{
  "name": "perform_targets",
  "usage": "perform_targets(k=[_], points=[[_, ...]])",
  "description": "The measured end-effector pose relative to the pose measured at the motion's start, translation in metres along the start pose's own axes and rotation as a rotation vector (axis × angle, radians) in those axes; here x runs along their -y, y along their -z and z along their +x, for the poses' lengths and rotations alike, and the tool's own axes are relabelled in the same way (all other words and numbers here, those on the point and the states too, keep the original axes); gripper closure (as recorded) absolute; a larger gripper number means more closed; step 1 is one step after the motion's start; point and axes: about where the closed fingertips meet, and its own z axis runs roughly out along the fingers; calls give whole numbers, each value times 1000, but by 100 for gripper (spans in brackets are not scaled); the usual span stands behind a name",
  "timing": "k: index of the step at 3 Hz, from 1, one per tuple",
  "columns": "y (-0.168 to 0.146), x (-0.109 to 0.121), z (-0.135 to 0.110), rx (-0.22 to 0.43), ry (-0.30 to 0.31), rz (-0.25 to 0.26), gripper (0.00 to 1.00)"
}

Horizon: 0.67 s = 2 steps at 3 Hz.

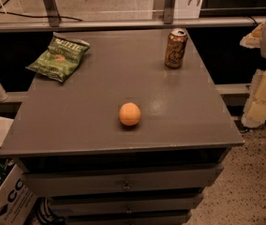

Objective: Move orange can near green jalapeno chip bag

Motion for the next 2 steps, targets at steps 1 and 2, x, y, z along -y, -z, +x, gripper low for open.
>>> perform_targets(k=[1, 2], points=[[0, 0, 0, 0, 0, 0, 0], [-5, 2, 0, 12, 8, 17, 0]])
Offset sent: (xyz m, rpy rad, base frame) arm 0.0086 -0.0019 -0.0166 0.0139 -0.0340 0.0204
